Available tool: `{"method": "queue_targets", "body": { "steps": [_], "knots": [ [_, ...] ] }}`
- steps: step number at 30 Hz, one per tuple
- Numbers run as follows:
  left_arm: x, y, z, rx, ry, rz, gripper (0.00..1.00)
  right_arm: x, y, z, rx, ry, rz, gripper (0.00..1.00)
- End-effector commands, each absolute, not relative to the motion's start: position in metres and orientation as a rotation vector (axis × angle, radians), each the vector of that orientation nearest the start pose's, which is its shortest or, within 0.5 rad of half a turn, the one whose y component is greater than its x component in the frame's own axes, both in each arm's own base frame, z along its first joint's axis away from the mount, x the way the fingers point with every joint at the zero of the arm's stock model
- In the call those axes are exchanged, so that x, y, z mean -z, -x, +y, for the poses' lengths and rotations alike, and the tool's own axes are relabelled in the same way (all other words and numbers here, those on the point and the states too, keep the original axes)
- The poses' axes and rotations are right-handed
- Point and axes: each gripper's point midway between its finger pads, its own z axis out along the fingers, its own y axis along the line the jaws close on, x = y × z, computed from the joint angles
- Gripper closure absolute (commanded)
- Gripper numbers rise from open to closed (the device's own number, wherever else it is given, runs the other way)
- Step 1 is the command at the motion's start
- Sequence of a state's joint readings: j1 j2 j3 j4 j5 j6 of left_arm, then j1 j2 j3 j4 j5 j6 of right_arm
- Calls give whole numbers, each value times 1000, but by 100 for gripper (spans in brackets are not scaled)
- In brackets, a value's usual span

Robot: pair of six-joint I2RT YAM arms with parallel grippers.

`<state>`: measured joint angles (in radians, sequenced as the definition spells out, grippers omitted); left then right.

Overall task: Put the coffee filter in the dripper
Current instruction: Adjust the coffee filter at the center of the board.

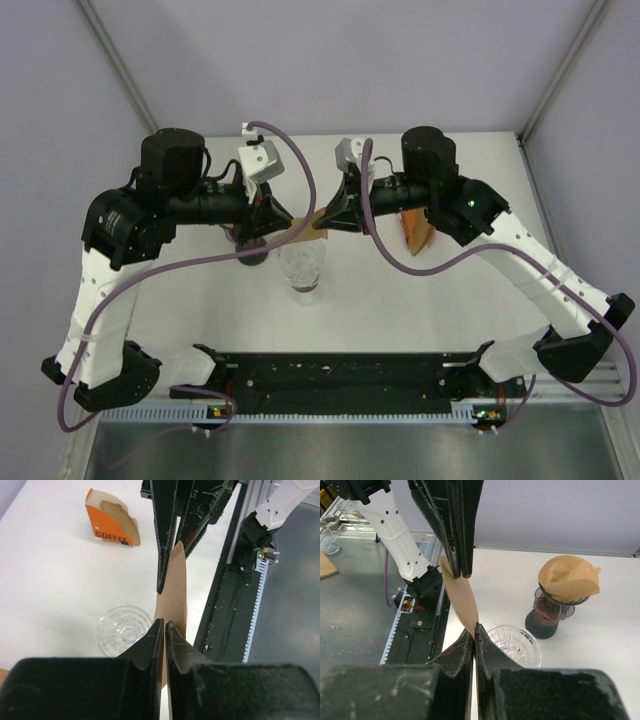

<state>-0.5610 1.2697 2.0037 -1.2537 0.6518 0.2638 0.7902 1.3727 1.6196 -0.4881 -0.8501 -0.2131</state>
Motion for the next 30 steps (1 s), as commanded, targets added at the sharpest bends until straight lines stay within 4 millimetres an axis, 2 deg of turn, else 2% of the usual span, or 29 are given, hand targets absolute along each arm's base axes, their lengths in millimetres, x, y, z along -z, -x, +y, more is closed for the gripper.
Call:
{"method": "queue_targets", "body": {
  "steps": [1, 3, 5, 9, 11, 15, 19, 21, 23, 26, 30],
  "knots": [
    [-453, -174, -217, 787, -1156, 1624, 85, -425, -164, 353, -1172, 1403, 1164, 100],
    [-456, -162, -218, 825, -1201, 1591, 71, -423, -166, 353, -1158, 1402, 1168, 100],
    [-461, -160, -215, 807, -1203, 1577, 62, -421, -167, 353, -1146, 1401, 1177, 100],
    [-464, -168, -204, 716, -1161, 1594, 48, -416, -171, 351, -1112, 1402, 1208, 100],
    [-460, -163, -206, 742, -1187, 1602, 43, -413, -174, 350, -1094, 1408, 1229, 100],
    [-452, -157, -213, 826, -1215, 1636, 42, -412, -170, 347, -1099, 1425, 1235, 100],
    [-449, -171, -215, 792, -1169, 1669, 55, -411, -168, 347, -1102, 1433, 1230, 100],
    [-452, -176, -215, 777, -1149, 1662, 56, -411, -168, 347, -1100, 1435, 1229, 100],
    [-457, -182, -215, 750, -1119, 1651, 55, -410, -166, 347, -1105, 1439, 1229, 100],
    [-460, -192, -211, 702, -1088, 1658, 46, -408, -165, 349, -1112, 1446, 1227, 100],
    [-450, -187, -216, 743, -1126, 1681, 43, -409, -165, 348, -1112, 1448, 1222, 100]
  ]
}}
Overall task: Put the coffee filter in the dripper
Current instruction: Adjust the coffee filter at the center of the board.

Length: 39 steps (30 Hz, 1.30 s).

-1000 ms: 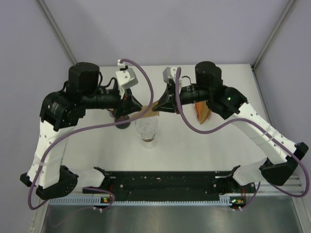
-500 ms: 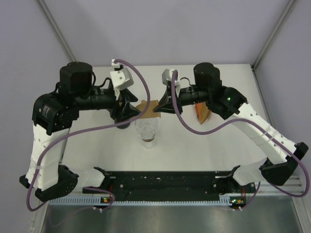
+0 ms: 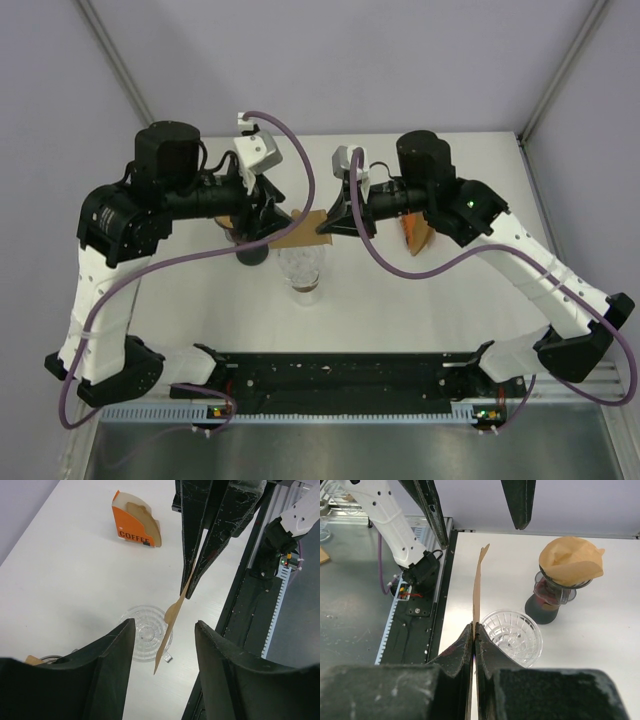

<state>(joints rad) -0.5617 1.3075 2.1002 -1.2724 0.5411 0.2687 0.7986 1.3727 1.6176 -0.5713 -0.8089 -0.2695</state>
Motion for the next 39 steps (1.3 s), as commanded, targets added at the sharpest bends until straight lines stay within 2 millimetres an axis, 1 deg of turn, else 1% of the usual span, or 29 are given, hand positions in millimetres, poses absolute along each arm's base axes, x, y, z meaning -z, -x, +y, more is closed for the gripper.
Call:
{"method": "queue_targets", "body": {
  "steps": [1, 4, 6, 8, 9, 11, 18, 20, 23, 25, 29, 31, 36, 38, 39],
  "knots": [
    [-448, -186, -216, 748, -1128, 1689, 45, -409, -164, 349, -1115, 1450, 1222, 100],
    [-444, -185, -220, 773, -1145, 1694, 53, -409, -164, 349, -1118, 1453, 1218, 100],
    [-448, -183, -222, 797, -1145, 1681, 60, -408, -163, 349, -1120, 1454, 1221, 100],
    [-451, -179, -226, 839, -1142, 1683, 72, -408, -163, 349, -1118, 1454, 1221, 100],
    [-452, -177, -228, 863, -1149, 1676, 79, -407, -164, 349, -1117, 1455, 1220, 100],
    [-452, -173, -229, 891, -1151, 1675, 99, -407, -164, 349, -1118, 1455, 1222, 100],
    [-447, -173, -227, 872, -1159, 1688, 100, -408, -162, 349, -1119, 1457, 1218, 100],
    [-449, -178, -225, 844, -1146, 1685, 100, -407, -163, 350, -1122, 1460, 1216, 100],
    [-451, -189, -223, 785, -1107, 1691, 100, -406, -158, 351, -1137, 1476, 1205, 100],
    [-448, -194, -222, 763, -1107, 1699, 100, -404, -157, 351, -1138, 1490, 1196, 100],
    [-441, -188, -224, 792, -1136, 1711, 100, -403, -156, 351, -1129, 1495, 1200, 100],
    [-441, -185, -225, 805, -1146, 1707, 100, -404, -156, 351, -1127, 1494, 1198, 100],
    [-445, -186, -224, 790, -1146, 1692, 100, -402, -158, 352, -1127, 1498, 1204, 100],
    [-444, -187, -224, 783, -1157, 1689, 100, -400, -157, 353, -1134, 1504, 1203, 100],
    [-440, -186, -225, 786, -1174, 1695, 100, -400, -156, 353, -1135, 1504, 1206, 100]
  ]
}}
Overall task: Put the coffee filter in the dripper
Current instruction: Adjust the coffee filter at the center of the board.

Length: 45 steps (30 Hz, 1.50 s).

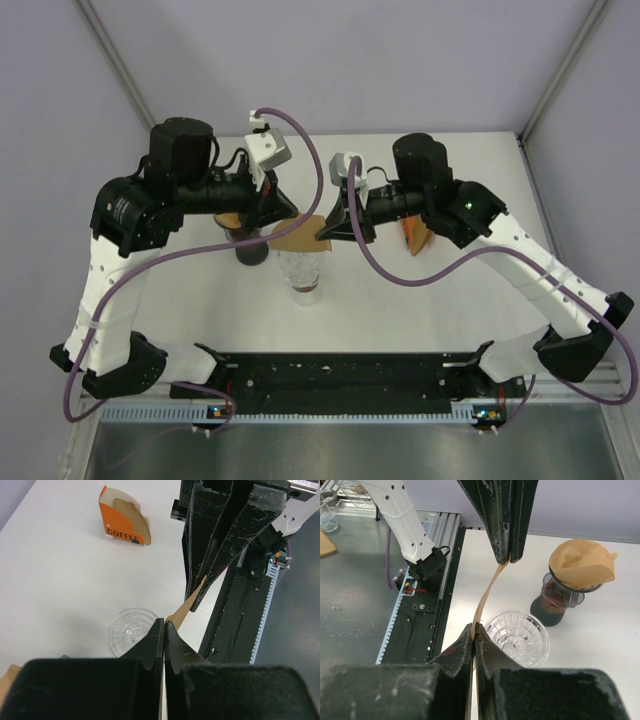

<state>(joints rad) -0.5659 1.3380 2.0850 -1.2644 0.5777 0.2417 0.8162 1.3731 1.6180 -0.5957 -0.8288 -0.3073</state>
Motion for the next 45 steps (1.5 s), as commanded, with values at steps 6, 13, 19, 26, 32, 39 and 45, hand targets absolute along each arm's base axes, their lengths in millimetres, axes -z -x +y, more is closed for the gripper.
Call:
{"method": "queue_targets", "body": {
  "steps": [6, 13, 19, 26, 32, 39, 45],
  "knots": [
    [-418, -161, -232, 841, -1294, 1709, 100, -401, -157, 353, -1130, 1501, 1205, 100],
    [-419, -155, -233, 864, -1311, 1700, 98, -401, -160, 353, -1122, 1496, 1216, 100],
    [-425, -153, -234, 882, -1297, 1693, 86, -399, -161, 354, -1115, 1494, 1228, 100],
    [-424, -153, -234, 884, -1295, 1700, 84, -400, -163, 353, -1109, 1489, 1234, 100],
    [-414, -150, -234, 884, -1314, 1729, 80, -401, -163, 354, -1108, 1489, 1231, 100],
    [-407, -144, -238, 901, -1343, 1739, 77, -402, -164, 354, -1106, 1488, 1234, 100],
    [-417, -150, -240, 888, -1301, 1727, 74, -400, -164, 354, -1105, 1489, 1239, 100]
  ]
}}
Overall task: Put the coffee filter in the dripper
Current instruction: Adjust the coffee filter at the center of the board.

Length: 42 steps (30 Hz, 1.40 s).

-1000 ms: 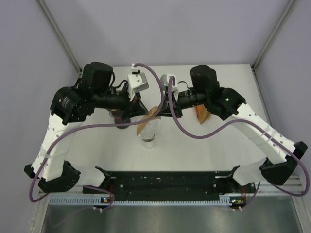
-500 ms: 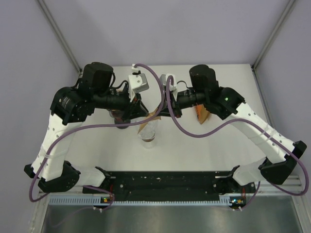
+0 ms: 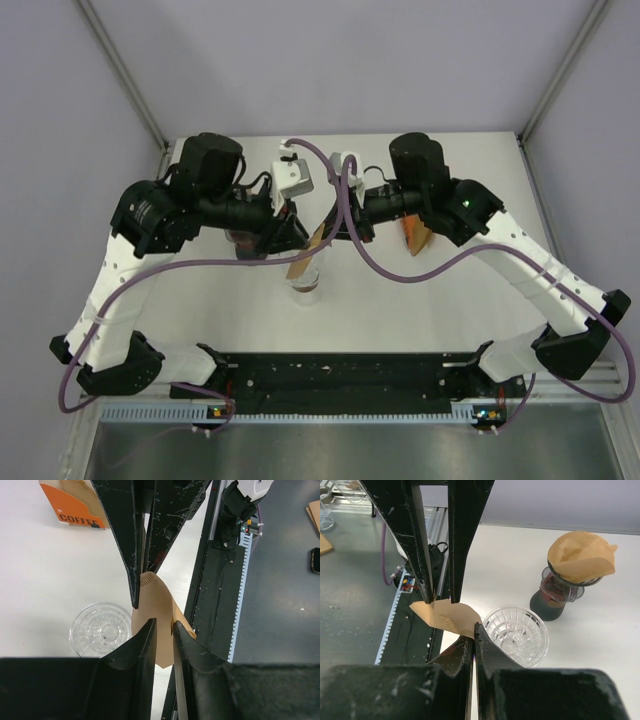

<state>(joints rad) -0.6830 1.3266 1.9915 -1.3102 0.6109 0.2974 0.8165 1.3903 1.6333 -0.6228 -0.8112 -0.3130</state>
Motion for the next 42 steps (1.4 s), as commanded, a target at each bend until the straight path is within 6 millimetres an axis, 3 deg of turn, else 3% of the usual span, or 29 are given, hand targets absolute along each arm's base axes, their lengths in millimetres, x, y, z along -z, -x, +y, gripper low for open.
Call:
{"method": "queue_targets", "body": {
  "steps": [1, 5, 14, 19, 22, 25, 34, 40, 42],
  "knots": [
    [-421, -151, -241, 894, -1294, 1719, 73, -399, -164, 354, -1107, 1490, 1240, 100],
    [-427, -151, -243, 900, -1277, 1709, 69, -397, -166, 355, -1102, 1485, 1253, 100],
    [-401, -165, -237, 755, -1285, 1777, 71, -398, -166, 355, -1100, 1484, 1253, 100],
    [-404, -163, -240, 780, -1276, 1776, 70, -399, -168, 355, -1094, 1476, 1258, 100],
    [-408, -152, -244, 851, -1291, 1757, 69, -397, -170, 355, -1088, 1473, 1267, 100],
    [-410, -147, -247, 895, -1301, 1750, 74, -398, -171, 356, -1083, 1470, 1267, 100],
    [-411, -159, -250, 860, -1256, 1770, 75, -401, -174, 358, -1081, 1446, 1286, 100],
    [-412, -171, -249, 803, -1218, 1779, 97, -400, -175, 358, -1081, 1439, 1298, 100],
    [-411, -174, -249, 791, -1205, 1787, 100, -401, -176, 358, -1080, 1433, 1297, 100]
  ]
}}
